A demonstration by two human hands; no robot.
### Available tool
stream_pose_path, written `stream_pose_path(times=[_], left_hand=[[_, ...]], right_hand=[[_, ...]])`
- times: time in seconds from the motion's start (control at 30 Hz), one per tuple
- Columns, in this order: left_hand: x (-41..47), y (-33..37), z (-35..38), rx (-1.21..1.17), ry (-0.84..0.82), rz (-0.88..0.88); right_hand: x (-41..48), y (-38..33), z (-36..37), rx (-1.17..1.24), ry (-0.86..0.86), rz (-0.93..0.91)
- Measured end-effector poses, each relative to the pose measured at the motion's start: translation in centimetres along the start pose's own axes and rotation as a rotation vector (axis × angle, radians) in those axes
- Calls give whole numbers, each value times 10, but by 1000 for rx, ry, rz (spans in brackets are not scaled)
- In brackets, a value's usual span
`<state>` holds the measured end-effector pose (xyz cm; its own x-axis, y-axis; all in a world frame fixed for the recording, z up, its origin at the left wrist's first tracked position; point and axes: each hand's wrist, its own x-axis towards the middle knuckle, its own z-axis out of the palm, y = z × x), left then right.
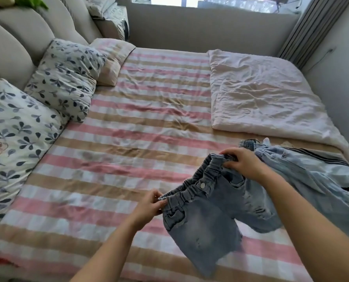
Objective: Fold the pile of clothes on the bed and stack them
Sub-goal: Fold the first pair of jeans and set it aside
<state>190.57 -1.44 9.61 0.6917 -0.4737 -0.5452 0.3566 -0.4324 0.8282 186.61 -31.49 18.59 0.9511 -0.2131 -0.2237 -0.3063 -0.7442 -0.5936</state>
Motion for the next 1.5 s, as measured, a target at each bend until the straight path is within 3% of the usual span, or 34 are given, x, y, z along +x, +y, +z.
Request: stream_pose_path(times=[0.23, 0.4, 0.67, 0.87, 1.03, 1.17, 1.27, 1.37, 1.5], left_hand=[[96, -106, -68, 158, 157, -88], [152, -168, -106, 110, 262, -121], [183, -245, -162, 131, 398, -214], [189, -262, -190, 407, 437, -287], [216, -233, -199, 742, 315, -327], [268, -182, -179, 677, 396, 8], [319, -151, -149, 772, 367, 261], [365, -142, -120, 980, 235, 329], [398, -146, -104, 1304, 94, 206]], right_hand=[[124, 13, 163, -133, -70, 73], [195, 14, 250, -296, 72, -25], [291, -3, 366, -319, -8, -169], [331, -22, 438, -307, -78, -224], [337, -8, 438, -253, -103, -178], [303, 40, 384, -101, 196, -140], [267, 118, 328, -160, 337, 139], [234, 188, 287, -305, 200, 474], [221, 226, 266, -467, 68, 524]])
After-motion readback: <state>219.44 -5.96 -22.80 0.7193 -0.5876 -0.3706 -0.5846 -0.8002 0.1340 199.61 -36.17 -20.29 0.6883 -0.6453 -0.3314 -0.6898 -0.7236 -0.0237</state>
